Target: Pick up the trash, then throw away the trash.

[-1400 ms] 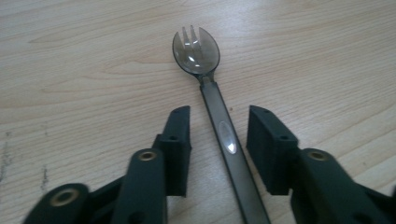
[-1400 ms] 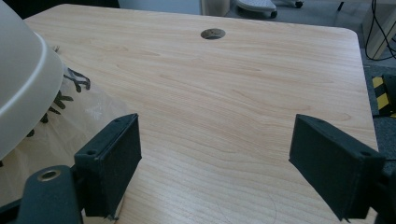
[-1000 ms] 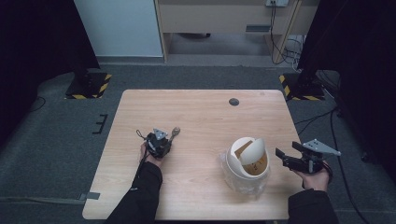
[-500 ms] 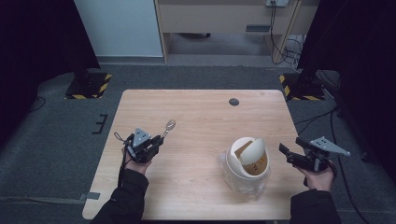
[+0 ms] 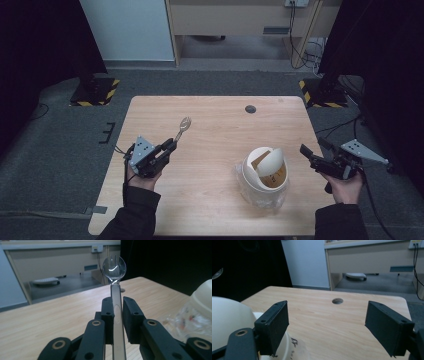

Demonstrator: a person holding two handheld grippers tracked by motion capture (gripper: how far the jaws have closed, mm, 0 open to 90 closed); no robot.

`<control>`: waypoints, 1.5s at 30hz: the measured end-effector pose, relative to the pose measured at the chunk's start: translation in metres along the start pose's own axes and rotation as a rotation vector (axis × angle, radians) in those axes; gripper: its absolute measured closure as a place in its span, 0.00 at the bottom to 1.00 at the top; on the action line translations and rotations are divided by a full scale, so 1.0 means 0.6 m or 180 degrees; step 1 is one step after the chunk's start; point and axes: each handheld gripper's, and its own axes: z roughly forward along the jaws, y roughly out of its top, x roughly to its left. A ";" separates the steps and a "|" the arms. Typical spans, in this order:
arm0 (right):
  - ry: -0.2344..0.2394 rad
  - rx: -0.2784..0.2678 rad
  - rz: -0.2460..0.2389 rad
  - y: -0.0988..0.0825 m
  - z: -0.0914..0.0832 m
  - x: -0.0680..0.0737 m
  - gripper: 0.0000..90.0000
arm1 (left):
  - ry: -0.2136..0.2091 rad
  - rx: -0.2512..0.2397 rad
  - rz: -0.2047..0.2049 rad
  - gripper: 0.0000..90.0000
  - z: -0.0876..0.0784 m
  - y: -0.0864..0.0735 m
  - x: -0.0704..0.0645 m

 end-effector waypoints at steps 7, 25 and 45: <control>0.0179 -0.0157 -0.0009 0.029 -0.007 0.025 0.21 | -0.0190 -0.0224 0.0098 0.88 -0.011 0.031 -0.037; 0.0714 -0.0376 -0.0044 0.088 0.003 0.110 0.24 | -0.0606 -0.0439 0.0327 0.88 0.002 0.065 -0.129; 0.1193 -0.0350 0.0066 0.116 0.043 0.181 0.36 | -0.0958 -0.0565 0.0476 0.88 0.050 0.081 -0.225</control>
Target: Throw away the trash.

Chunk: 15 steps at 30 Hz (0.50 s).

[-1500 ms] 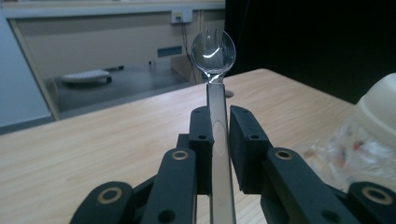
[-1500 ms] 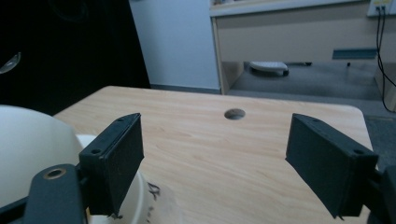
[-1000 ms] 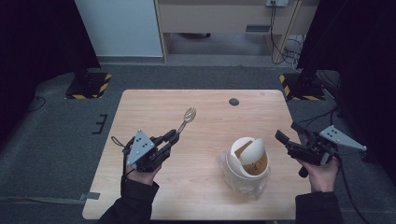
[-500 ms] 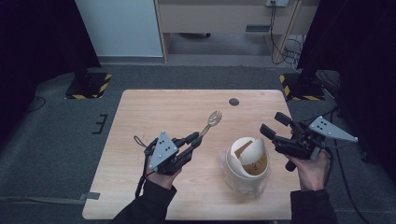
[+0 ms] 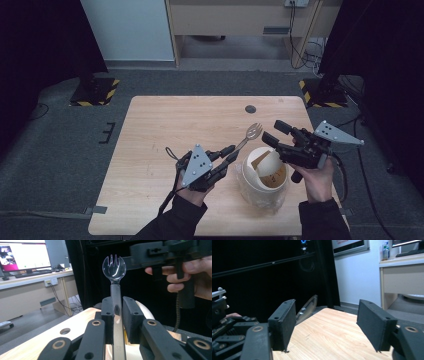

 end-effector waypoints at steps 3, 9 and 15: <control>0.0061 0.0052 0.0028 -0.005 0.009 0.004 0.41 | -0.0024 -0.0006 0.0002 0.88 0.004 -0.002 -0.006; 0.0182 0.0190 0.0151 -0.015 0.022 0.009 0.57 | -0.0056 -0.0003 -0.0010 0.88 0.009 -0.005 -0.012; 0.0313 0.0232 0.0382 -0.015 0.025 0.010 0.85 | -0.0031 0.0017 -0.0025 0.87 0.012 -0.008 -0.014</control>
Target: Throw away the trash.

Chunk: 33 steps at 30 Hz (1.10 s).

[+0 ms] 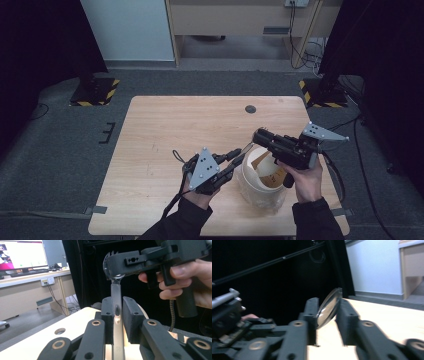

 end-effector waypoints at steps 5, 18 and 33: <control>0.0111 -0.0011 0.0073 0.003 -0.002 0.001 0.93 | -0.0001 -0.0043 -0.0054 0.85 -0.007 -0.003 0.006; 0.0072 -0.0365 -0.0105 0.027 -0.032 0.007 0.93 | 0.0429 0.0523 -0.0182 0.63 -0.080 -0.056 0.104; -0.0290 -0.0592 -0.0288 0.051 -0.124 -0.004 0.93 | 0.0985 0.1405 -0.0814 0.33 -0.192 -0.215 0.208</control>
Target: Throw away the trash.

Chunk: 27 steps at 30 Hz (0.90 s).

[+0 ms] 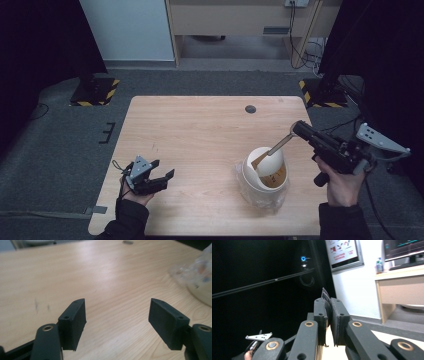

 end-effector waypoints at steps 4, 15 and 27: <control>-0.0101 0.0018 -0.0013 -0.010 -0.022 -0.007 0.93 | 0.0075 0.0109 -0.0034 0.30 0.010 -0.005 0.015; -0.0331 0.0235 0.0011 -0.063 -0.059 -0.030 0.93 | 0.0209 0.0157 -0.0075 0.28 0.018 -0.010 0.035; -0.0387 0.0447 -0.0035 -0.113 -0.056 -0.039 0.93 | 0.0360 0.0114 -0.0121 0.27 0.014 -0.009 0.050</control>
